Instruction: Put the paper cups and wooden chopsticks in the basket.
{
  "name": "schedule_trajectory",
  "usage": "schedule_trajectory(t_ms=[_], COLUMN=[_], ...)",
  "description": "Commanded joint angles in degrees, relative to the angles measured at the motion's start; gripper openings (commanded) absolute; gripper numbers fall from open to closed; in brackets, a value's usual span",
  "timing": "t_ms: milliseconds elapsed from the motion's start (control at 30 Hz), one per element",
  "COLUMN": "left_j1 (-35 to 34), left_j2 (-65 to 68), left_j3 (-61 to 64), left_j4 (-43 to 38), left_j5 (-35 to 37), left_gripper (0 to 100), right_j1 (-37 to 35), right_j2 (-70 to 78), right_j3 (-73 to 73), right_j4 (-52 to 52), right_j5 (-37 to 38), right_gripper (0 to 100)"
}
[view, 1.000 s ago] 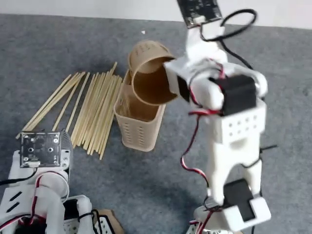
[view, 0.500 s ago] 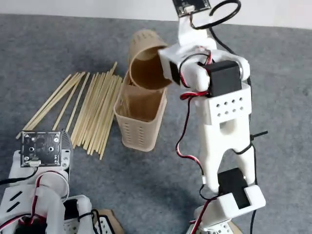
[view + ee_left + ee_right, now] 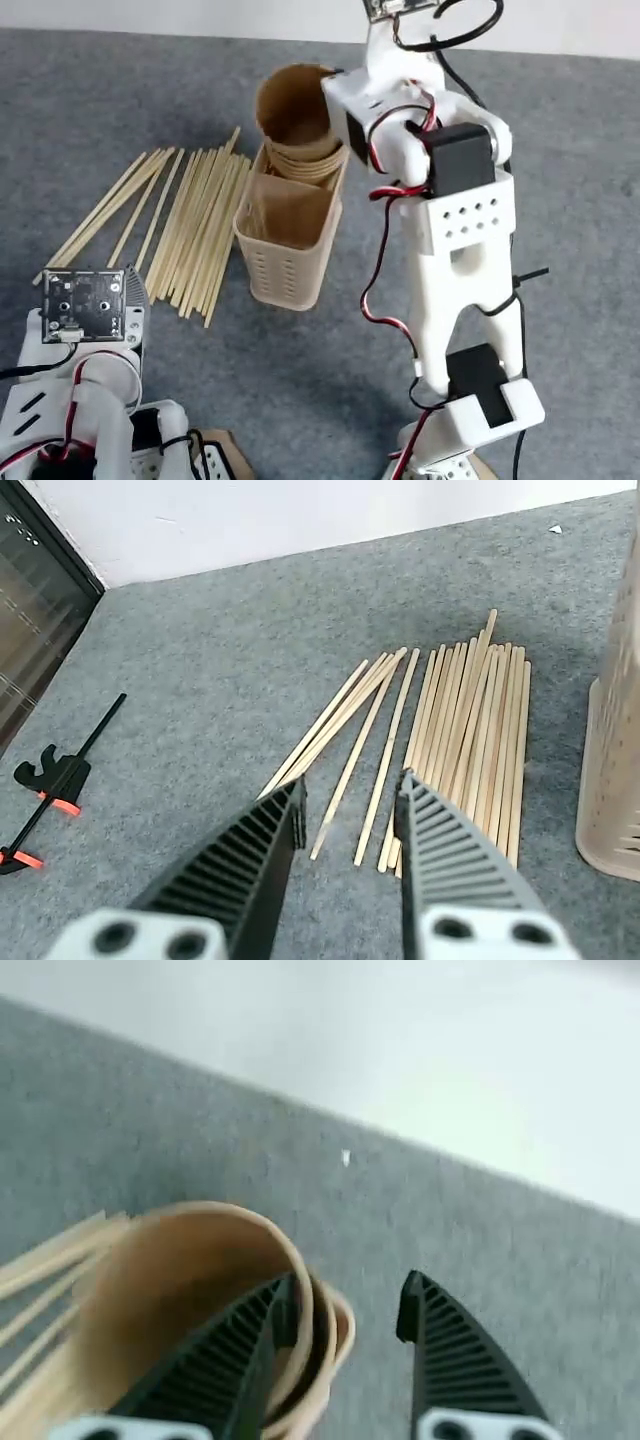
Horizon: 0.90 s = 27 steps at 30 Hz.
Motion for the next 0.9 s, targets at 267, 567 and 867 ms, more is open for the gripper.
schedule_trajectory(t_ms=[267,567,867], left_j1=[-0.75,-0.75,-0.84], left_j2=[0.13,0.13,0.22], left_j3=[-0.13,-0.13,-1.19], left_j4=[-1.23,-1.23,-1.32], left_j5=[-0.62,-0.62,-0.62], left_gripper=[18,18,18], right_j1=[0.92,2.24,2.24], right_j2=[8.75,17.19,12.79], right_j3=[6.02,14.99,8.31], right_j4=[-2.86,-2.77,-1.8], right_j5=[-0.18,-0.18,-0.26], right_gripper=[17.0,17.0,17.0])
